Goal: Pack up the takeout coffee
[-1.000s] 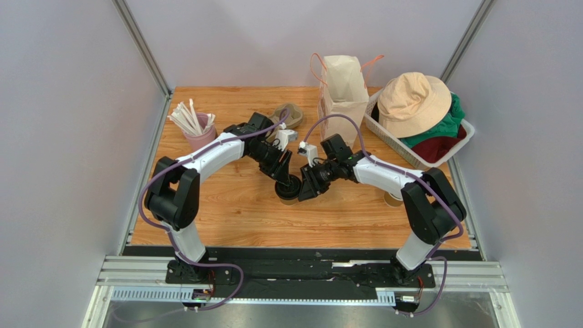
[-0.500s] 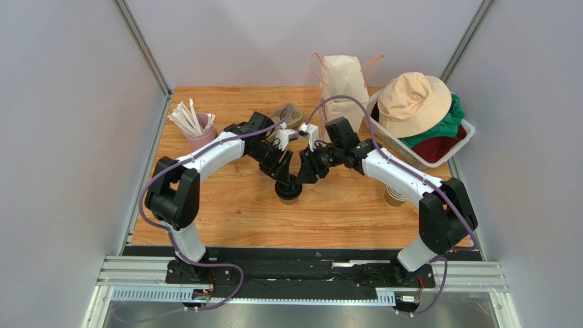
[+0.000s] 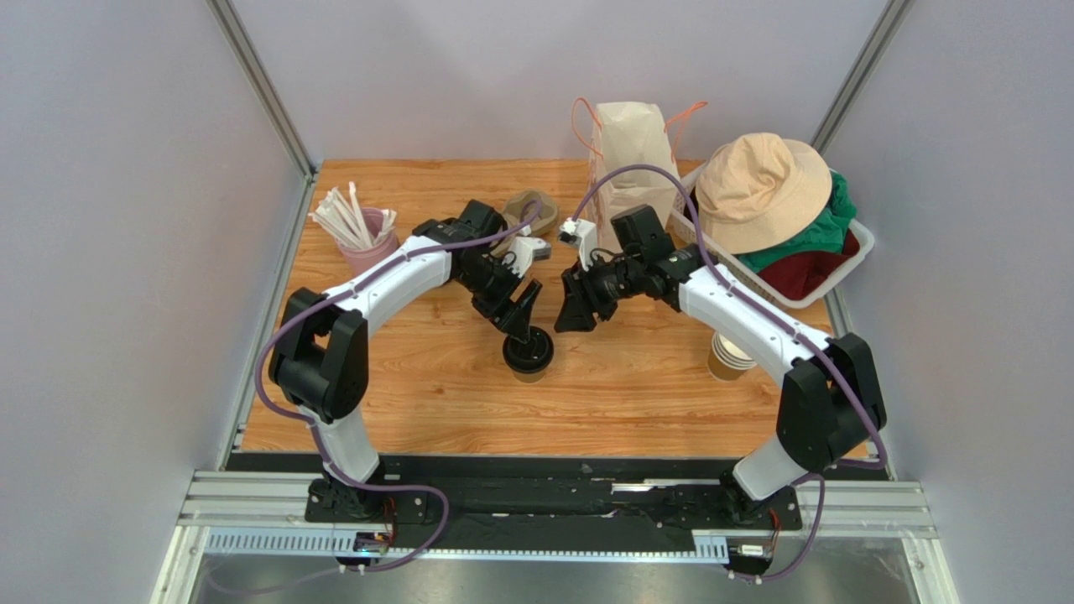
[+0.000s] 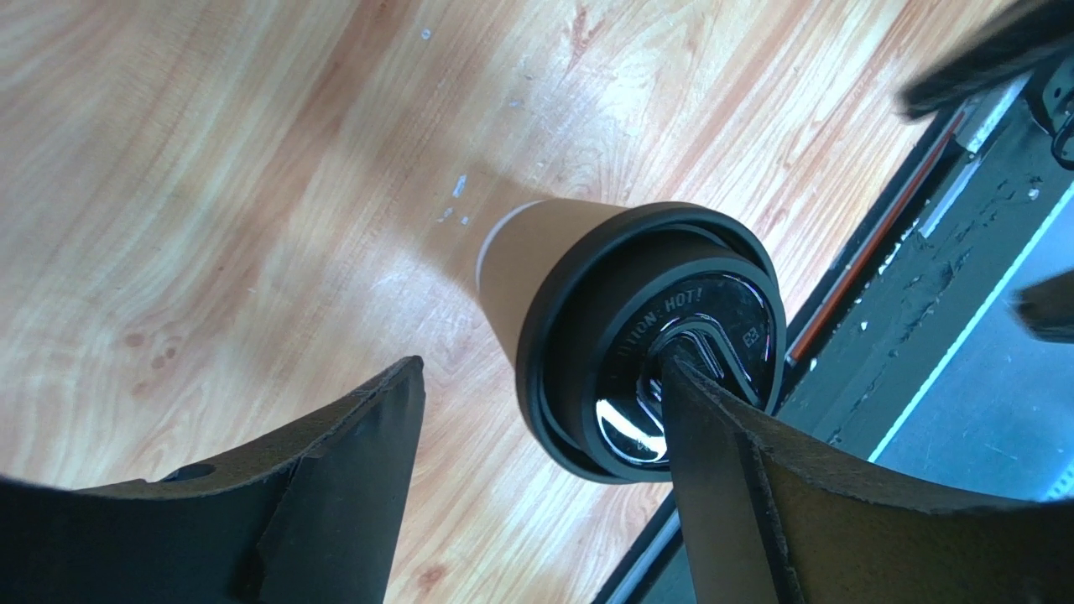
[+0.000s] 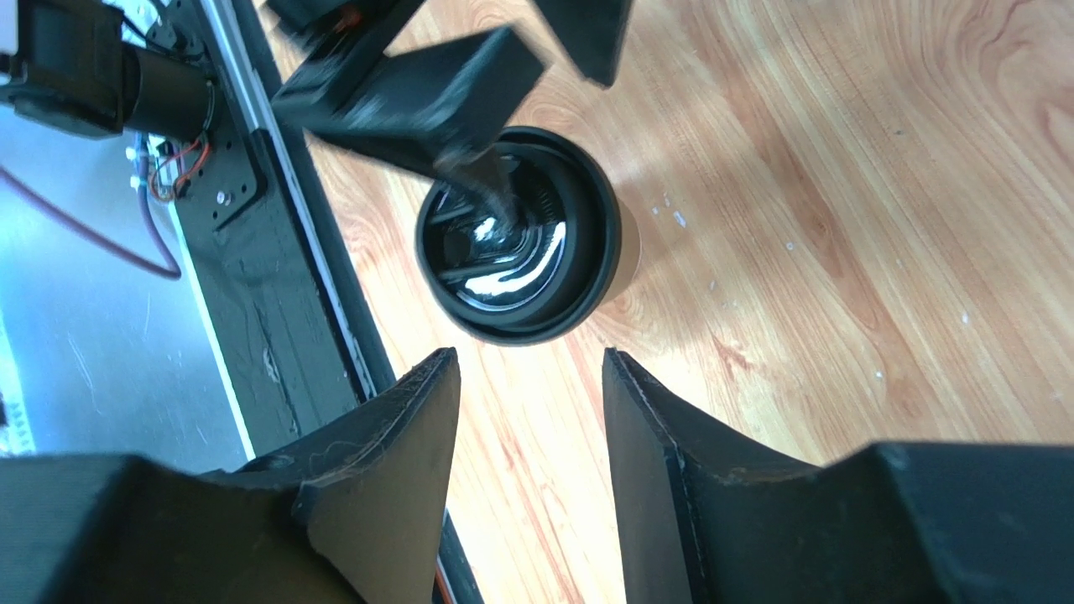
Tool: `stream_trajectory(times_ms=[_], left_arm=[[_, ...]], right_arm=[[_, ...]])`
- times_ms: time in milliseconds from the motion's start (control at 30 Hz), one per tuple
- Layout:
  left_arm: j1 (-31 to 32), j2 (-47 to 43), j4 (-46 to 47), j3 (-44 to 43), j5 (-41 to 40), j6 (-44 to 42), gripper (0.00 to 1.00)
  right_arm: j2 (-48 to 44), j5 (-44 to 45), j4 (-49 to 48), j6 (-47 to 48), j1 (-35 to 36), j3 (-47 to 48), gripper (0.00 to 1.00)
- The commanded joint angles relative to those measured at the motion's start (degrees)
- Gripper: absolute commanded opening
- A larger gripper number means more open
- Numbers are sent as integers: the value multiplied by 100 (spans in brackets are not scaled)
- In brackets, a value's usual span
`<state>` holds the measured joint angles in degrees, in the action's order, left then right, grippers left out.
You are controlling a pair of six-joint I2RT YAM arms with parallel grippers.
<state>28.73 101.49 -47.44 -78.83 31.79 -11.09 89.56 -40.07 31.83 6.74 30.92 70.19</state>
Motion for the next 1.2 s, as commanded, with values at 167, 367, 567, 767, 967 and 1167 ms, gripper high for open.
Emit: stream_trajectory(times_ms=[167,367,567,767,967,1167], left_arm=[[-69,-226,-380,-853,11,-271,81],[-131,-569,-521,-1082,73,-262,82],[-175,-920,-345,-600,-24,-314,82],[-175,-912,-213,270,222,-578,81],[-736,-1070,-142,412,485,-394,82],[-1616,-1465,-248,438,890,-358,81]], right_arm=[[-984,-36,551,899,-130,731,50],[-1406,832,709,1312,-182,1189,51],[-1573,774,1114,1663,-182,1418,51],[-1810,282,1272,1909,-121,953,52],[-1775,947,1010,2463,835,119,52],[-1126,1589,483,2499,1855,20,51]])
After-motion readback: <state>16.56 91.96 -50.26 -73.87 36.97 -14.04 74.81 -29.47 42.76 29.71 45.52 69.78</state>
